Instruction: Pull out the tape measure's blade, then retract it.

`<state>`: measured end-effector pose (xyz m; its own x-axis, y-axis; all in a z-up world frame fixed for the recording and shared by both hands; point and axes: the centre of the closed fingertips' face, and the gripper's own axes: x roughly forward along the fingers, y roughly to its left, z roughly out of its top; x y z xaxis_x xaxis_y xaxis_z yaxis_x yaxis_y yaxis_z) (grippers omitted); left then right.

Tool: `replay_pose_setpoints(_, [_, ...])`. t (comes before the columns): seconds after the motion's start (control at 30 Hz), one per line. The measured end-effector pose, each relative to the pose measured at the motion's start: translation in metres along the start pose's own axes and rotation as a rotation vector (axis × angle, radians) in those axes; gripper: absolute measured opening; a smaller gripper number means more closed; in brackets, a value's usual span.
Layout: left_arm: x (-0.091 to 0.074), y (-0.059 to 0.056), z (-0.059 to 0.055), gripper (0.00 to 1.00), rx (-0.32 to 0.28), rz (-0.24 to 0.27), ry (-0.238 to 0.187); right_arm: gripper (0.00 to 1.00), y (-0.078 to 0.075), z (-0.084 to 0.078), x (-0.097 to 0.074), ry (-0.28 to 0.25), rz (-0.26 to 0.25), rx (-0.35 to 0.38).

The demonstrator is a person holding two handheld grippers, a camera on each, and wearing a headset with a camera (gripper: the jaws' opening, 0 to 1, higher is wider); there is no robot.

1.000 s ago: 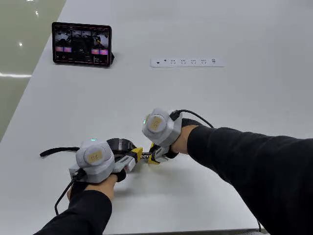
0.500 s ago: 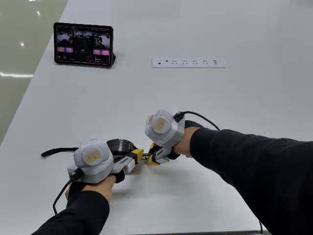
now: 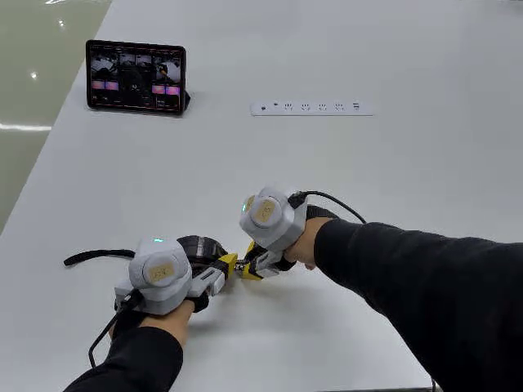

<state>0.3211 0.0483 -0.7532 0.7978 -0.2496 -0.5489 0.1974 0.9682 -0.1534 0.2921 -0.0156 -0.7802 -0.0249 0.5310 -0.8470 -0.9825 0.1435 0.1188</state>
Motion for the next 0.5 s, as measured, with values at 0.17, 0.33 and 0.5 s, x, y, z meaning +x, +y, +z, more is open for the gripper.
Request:
replay_pose_setpoints(0.17, [-0.0016,0.0032,0.0012,0.62,-0.047,-0.028,0.011,0.1,-0.0018,0.0006,-0.0001,-0.023,0.014,0.017])
replay_pose_setpoints(0.33, [-0.0014,0.0015,0.0011,0.62,-0.054,-0.032,0.014,0.1,-0.0015,0.0024,0.0021,-0.017,0.006,-0.004])
replay_pose_setpoints(0.5, [-0.002,0.0012,0.0011,0.62,-0.058,-0.038,0.017,0.1,-0.0011,0.0057,0.0046,-0.024,0.004,0.0])
